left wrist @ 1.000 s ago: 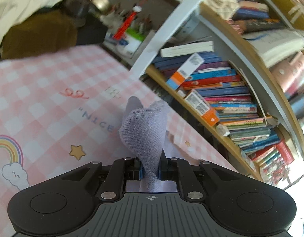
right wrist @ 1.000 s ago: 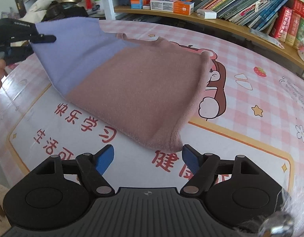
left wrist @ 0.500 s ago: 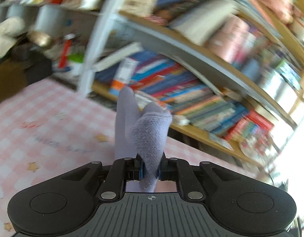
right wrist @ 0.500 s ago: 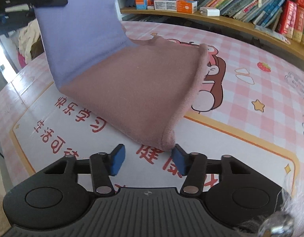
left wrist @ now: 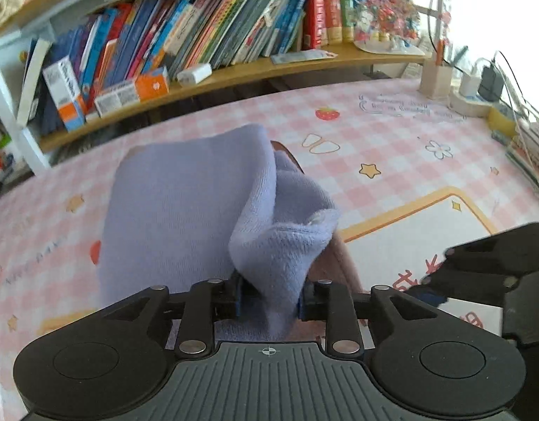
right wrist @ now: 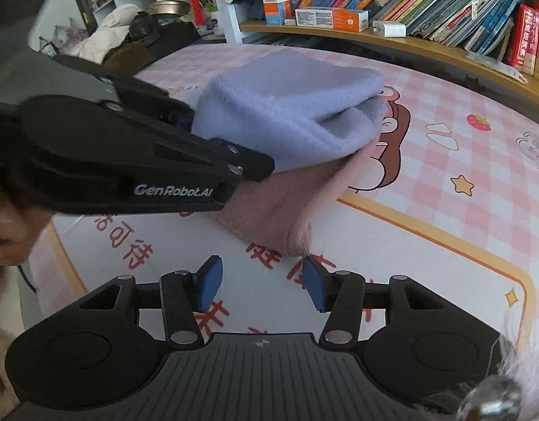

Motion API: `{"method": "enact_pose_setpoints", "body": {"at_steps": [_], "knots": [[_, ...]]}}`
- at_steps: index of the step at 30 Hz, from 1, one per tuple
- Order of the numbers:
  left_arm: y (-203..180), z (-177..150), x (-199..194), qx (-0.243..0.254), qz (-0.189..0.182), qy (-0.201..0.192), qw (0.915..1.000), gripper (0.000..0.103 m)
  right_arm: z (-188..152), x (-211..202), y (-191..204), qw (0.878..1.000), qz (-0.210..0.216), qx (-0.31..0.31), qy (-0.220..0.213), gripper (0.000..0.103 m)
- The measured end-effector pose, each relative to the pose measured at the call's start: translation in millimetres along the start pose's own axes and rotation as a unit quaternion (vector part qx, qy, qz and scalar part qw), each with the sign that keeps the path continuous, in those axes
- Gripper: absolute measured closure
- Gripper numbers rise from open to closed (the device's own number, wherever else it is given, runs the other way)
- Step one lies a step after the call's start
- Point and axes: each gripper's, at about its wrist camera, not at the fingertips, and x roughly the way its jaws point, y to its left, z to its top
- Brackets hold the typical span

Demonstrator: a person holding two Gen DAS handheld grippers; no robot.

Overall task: Fold clothes
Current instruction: 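Fold the hem over onto the collar half with the left gripper while the right gripper releases, then lay the folded hem down and open both grippers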

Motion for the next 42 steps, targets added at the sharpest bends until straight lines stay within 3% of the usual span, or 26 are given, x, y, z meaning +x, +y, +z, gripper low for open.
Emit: {"method": "enact_pose_setpoints", "body": {"at_steps": [4,8,10,13,15,19,21,29,32,34,35,36,38,41,42], "knots": [[1,1,-12,-0.023,-0.011,-0.007,0.9997,0.071,-5,-11,-7,1.0,0.0,0.005,-0.003,0.051],[13,4,-51,-0.056,-0.061,-0.05,0.9953,0.066,-10,-23,-19,1.0,-0.002,0.027,-0.01,0.05],[26,3,-70,-0.088,-0.099,-0.078,0.988,0.066,-10,-27,-26,0.999,0.002,0.046,-0.015,0.049],[49,2,-96,-0.143,-0.148,-0.129,0.97,0.066,-8,-36,-37,0.997,0.017,0.074,-0.029,0.049],[59,4,-100,-0.158,-0.126,-0.148,0.968,0.066,-5,-45,-44,0.992,0.055,0.1,-0.048,0.048],[81,-4,-77,-0.175,-0.028,-0.104,0.9786,0.071,6,-57,-58,0.972,0.155,0.154,-0.084,0.035],[90,-13,-62,-0.181,0.004,-0.081,0.9802,0.079,18,-51,-59,0.966,0.168,0.176,-0.085,0.034],[83,-31,-27,-0.15,-0.007,-0.034,0.988,0.08,61,3,-65,0.939,0.184,0.288,-0.032,0.034],[82,-35,-28,-0.142,-0.015,-0.033,0.9892,0.08,74,26,-69,0.939,0.133,0.318,-0.017,0.04],[85,-36,-28,-0.137,-0.022,-0.032,0.9898,0.08,81,34,-65,0.945,0.107,0.31,-0.015,0.067],[87,-38,-28,-0.138,-0.021,-0.033,0.9896,0.08,85,39,-63,0.947,0.095,0.305,-0.015,0.075],[90,-39,-29,-0.143,-0.022,-0.036,0.9889,0.079,88,32,-53,0.96,0.088,0.264,-0.037,0.083],[94,-40,-30,-0.152,-0.024,-0.041,0.9873,0.079,96,16,-31,0.978,0.074,0.176,-0.085,0.086],[101,-40,-27,-0.163,-0.029,-0.042,0.9854,0.077,88,-9,-11,0.974,0.102,0.076,-0.186,0.088],[101,-40,-23,-0.16,-0.024,-0.033,0.9863,0.077,89,-2,-13,0.979,0.073,0.084,-0.172,0.088]]}}
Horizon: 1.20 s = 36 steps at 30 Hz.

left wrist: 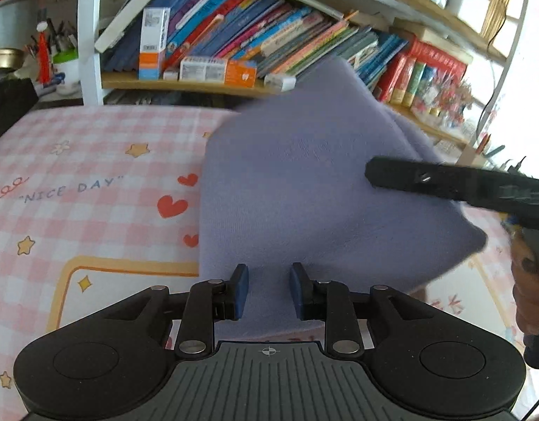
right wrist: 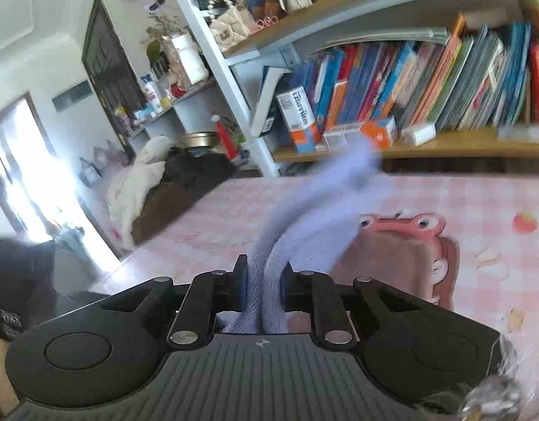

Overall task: Fold clothes
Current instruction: 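Lay the folded hem down and open both grippers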

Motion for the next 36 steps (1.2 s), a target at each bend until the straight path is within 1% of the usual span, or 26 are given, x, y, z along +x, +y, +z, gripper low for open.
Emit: {"method": "enact_pose_setpoints", "body": {"at_steps": [1,2,3,4,5,7,9,10,13,14,15,16,17,18,20,22,24,25,29,30,31,32,33,34,35,36], "knots": [[0,0,4,0.003,0.003,0.007,1.0,0.077,-2,8,-3,0.999,-0.034,0.005,0.014,0.088],[0,-1,6,0.008,0.003,0.01,0.9999,0.077,-5,22,-15,0.996,-0.065,0.029,0.05,0.088],[-1,-2,9,0.012,0.003,0.012,0.9998,0.076,-8,36,-27,0.99,-0.095,0.055,0.087,0.086],[-2,-2,11,0.016,0.002,0.015,0.9998,0.076,-13,44,-38,0.986,-0.1,0.08,0.109,0.084],[0,-2,11,0.015,0.0,0.016,0.9998,0.076,-14,43,-42,0.986,-0.093,0.095,0.099,0.082],[3,-2,10,0.013,-0.005,0.017,0.9998,0.076,-13,37,-40,0.986,-0.097,0.094,0.096,0.071],[6,2,4,0.004,-0.003,0.01,0.9999,0.076,-12,32,-38,0.987,-0.101,0.091,0.091,0.068],[7,5,-2,0.002,0.004,-0.005,1.0,0.076,-12,26,-37,0.987,-0.104,0.091,0.087,0.068],[12,13,-14,-0.009,-0.007,-0.039,0.9992,0.076,-13,11,-38,0.986,-0.102,0.104,0.082,0.068],[12,15,-14,-0.01,-0.008,-0.043,0.999,0.077,-14,12,-39,0.984,-0.099,0.116,0.088,0.068],[12,17,-11,-0.009,-0.007,-0.042,0.9991,0.077,-15,12,-40,0.983,-0.096,0.128,0.094,0.071],[11,17,-5,-0.003,-0.005,-0.032,0.9995,0.077,-18,13,-42,0.98,-0.094,0.14,0.103,0.082],[9,17,0,0.002,-0.003,-0.022,0.9998,0.077,-18,13,-41,0.98,-0.09,0.141,0.105,0.086],[8,15,7,0.009,0.001,-0.008,0.9999,0.078,-18,12,-40,0.981,-0.085,0.142,0.106,0.088],[5,11,21,0.022,0.011,0.018,0.9995,0.078,-14,2,-29,0.987,-0.071,0.117,0.083,0.089],[9,8,25,0.01,0.004,0.02,0.9997,0.078,-14,0,-24,0.988,-0.077,0.111,0.079,0.09],[10,8,26,0.009,-0.001,0.023,0.9997,0.078,-21,11,-30,0.982,-0.111,0.111,0.107,0.089],[9,7,26,0.013,0.002,0.023,0.9997,0.078,-27,17,-33,0.981,-0.115,0.11,0.116,0.088],[6,8,20,0.007,0.012,0.02,0.9997,0.076,-27,13,-27,0.982,-0.125,0.092,0.111,0.085],[5,9,18,0.004,0.016,0.019,0.9997,0.076,-27,11,-25,0.982,-0.13,0.085,0.11,0.078],[2,10,12,0.004,0.023,0.01,0.9997,0.075,-26,9,-22,0.982,-0.135,0.078,0.109,0.069],[-1,11,6,0.004,0.031,0.002,0.9995,0.069,-25,3,-19,0.982,-0.14,0.07,0.103,0.064],[-3,12,1,0.002,0.034,-0.006,0.9994,0.059,-24,-4,-15,0.983,-0.145,0.063,0.096,0.057],[-5,13,-4,0.001,0.036,-0.013,0.9993,0.055,-24,-9,-13,0.983,-0.148,0.059,0.095,0.047],[-7,13,-8,0.002,0.038,-0.017,0.9991,0.051,-24,-14,-11,0.983,-0.152,0.054,0.094,0.042],[-10,13,-13,0.003,0.041,-0.021,0.999,0.049,-26,-18,-10,0.981,-0.157,0.05,0.098,0.035]]}}
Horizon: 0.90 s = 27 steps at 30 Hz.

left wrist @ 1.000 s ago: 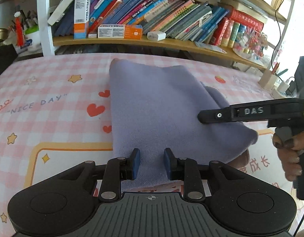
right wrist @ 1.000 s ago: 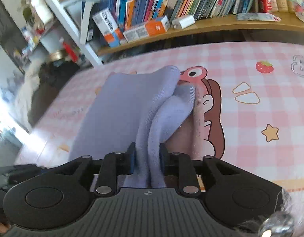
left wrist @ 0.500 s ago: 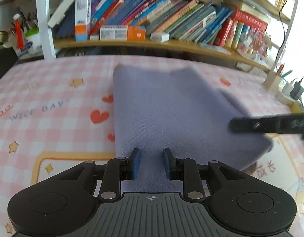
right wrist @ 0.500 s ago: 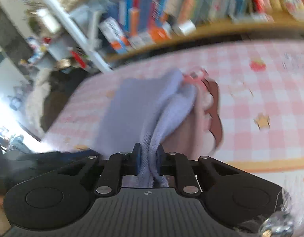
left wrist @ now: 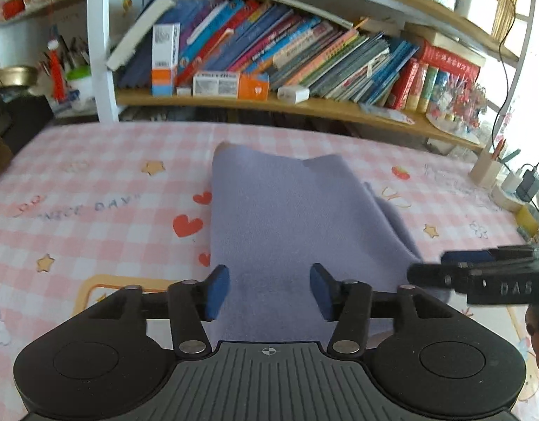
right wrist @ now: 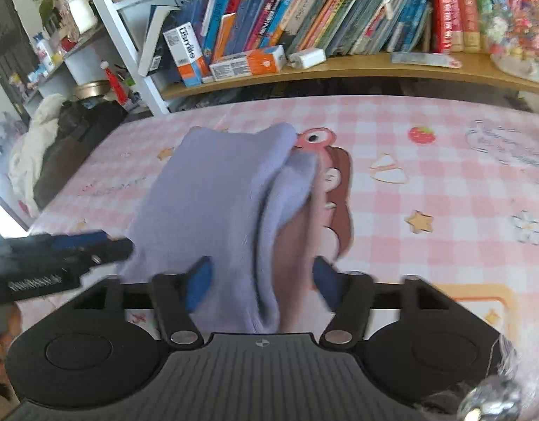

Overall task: Fold clothes
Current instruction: 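Lay the folded hem down and open both grippers, then grasp the folded sweater edge with the left gripper while the right gripper grasps beside it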

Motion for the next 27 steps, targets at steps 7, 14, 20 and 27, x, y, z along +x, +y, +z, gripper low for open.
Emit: {"method": "enact_pose_setpoints", "body": {"at_steps": [7,14,20,27], "knots": [[-16,-21,-14,0.0,0.019,0.023,0.9996,0.039,-25,-22,-1,0.998,-0.032,-0.039,0.023,0.028],[-28,-43,-21,-0.009,0.032,0.042,0.9986,0.03,-44,-29,-3,0.997,-0.029,-0.049,0.042,0.022],[-38,-55,-25,-0.01,0.048,0.061,0.997,0.027,-55,-30,-4,0.995,-0.041,-0.061,0.066,0.019],[-39,-57,-26,0.001,0.048,0.069,0.9964,0.025,-61,-30,-4,0.993,-0.054,-0.061,0.08,0.018]]}}
